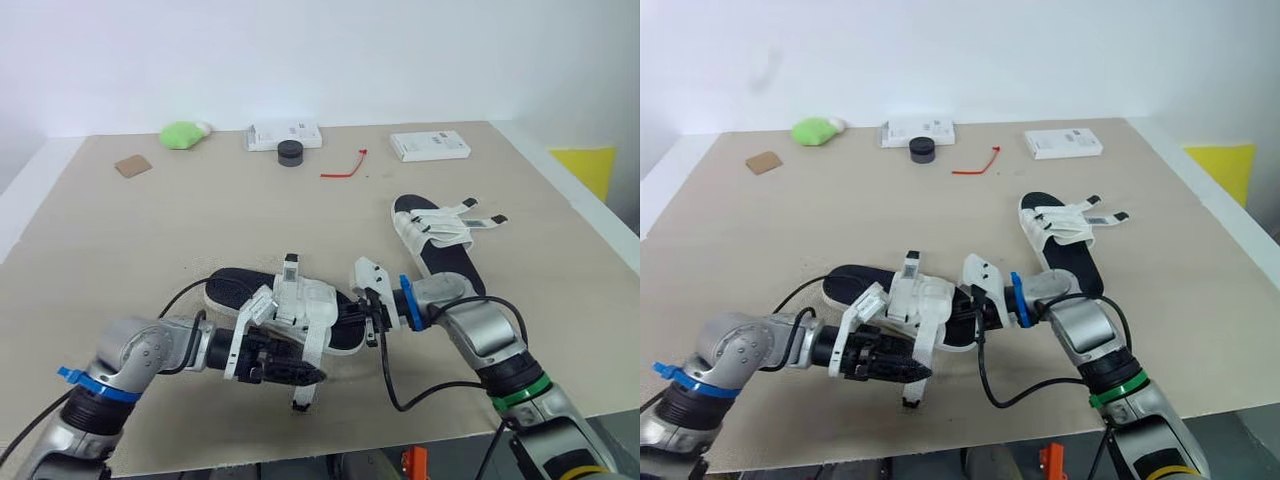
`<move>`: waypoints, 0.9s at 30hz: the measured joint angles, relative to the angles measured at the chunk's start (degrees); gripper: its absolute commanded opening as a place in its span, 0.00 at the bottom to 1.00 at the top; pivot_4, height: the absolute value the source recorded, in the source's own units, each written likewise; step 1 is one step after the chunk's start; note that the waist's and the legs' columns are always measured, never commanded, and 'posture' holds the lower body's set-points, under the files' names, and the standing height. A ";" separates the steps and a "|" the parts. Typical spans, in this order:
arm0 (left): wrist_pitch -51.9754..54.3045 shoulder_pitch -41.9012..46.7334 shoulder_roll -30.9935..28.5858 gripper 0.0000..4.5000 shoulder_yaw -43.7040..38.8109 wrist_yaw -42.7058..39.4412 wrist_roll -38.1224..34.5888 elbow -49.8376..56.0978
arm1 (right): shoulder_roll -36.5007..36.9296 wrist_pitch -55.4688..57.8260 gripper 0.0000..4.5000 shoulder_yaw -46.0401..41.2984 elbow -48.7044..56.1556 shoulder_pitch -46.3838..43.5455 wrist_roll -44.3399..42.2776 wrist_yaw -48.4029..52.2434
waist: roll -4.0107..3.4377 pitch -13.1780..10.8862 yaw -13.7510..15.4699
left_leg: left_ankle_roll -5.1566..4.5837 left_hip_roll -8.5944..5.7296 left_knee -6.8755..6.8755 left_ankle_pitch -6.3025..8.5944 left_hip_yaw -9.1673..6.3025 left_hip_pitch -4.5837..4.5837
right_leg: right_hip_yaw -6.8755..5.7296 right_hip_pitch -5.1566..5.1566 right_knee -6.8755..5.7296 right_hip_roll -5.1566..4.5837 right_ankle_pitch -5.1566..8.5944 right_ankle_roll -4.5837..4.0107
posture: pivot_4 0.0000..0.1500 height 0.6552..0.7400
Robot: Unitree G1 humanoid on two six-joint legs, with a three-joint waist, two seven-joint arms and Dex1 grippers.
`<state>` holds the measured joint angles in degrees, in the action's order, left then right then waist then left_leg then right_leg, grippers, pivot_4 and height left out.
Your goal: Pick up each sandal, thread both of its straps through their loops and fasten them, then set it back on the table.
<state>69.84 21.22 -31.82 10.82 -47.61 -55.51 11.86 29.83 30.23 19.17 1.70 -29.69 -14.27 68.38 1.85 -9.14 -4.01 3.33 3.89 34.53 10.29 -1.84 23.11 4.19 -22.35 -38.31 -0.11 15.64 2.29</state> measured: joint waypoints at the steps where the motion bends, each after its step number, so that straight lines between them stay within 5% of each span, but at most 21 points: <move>1: 0.54 0.24 0.01 0.99 -0.01 -0.07 0.01 -0.02 | 0.06 0.06 0.00 -0.03 0.13 0.09 -0.04 0.00 | -0.02 0.01 0.00 | 0.00 -0.01 0.00 0.00 0.00 0.00 | 0.01 0.01 0.00 -0.01 0.00 0.00 | 1.00 1.00; 2: 1.03 0.52 0.11 0.99 0.00 -0.21 -0.01 -0.06 | 0.12 0.15 0.00 -0.07 0.27 0.14 -0.05 -0.01 | -0.01 0.01 0.00 | 0.00 -0.01 -0.01 0.00 0.00 0.00 | 0.01 0.01 0.00 -0.01 0.00 0.00 | 1.00 1.00; 11: 7.59 2.83 -1.16 0.34 -0.01 -2.30 -1.07 -1.42 | 0.10 0.55 0.00 -0.13 0.44 0.13 -0.16 0.01 | -0.01 0.01 -0.01 | 0.00 -0.02 -0.02 0.00 0.00 0.01 | 0.01 -0.01 0.00 -0.01 0.03 0.01 | 1.00 1.00; 14: 9.01 2.92 -2.16 0.01 -0.01 -3.45 -1.26 -1.17 | 0.10 0.56 0.00 -0.13 0.43 0.12 -0.19 0.07 | -0.01 0.00 -0.01 | 0.01 -0.02 -0.04 0.01 0.00 0.01 | 0.01 -0.01 0.01 -0.01 0.06 0.01 | 1.00 1.00; 20: 10.53 3.69 -1.89 0.00 -0.68 -4.08 -1.88 -1.21 | 0.09 0.55 0.00 -0.11 0.35 0.05 -0.19 0.07 | -0.01 0.00 -0.01 | 0.01 -0.02 -0.03 0.01 0.00 0.02 | 0.01 -0.01 0.01 -0.01 0.05 0.02 | 1.00 1.00; 27: 15.68 14.18 -0.15 0.00 -6.66 -5.37 -6.52 -8.71 | -0.05 0.47 0.00 0.15 -0.11 -0.42 -0.16 0.18 | 0.06 -0.04 -0.11 | 0.01 -0.03 -0.02 0.01 -0.04 0.05 | -0.03 -0.04 0.01 0.00 0.04 0.04 | 1.00 1.00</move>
<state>85.52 35.40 -31.96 4.16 -52.98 -62.03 3.16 29.78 30.69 19.32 1.60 -30.11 -14.43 68.56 1.91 -9.18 -4.12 3.34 3.87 34.51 10.30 -1.88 23.16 4.16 -22.39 -38.30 -0.11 15.68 2.34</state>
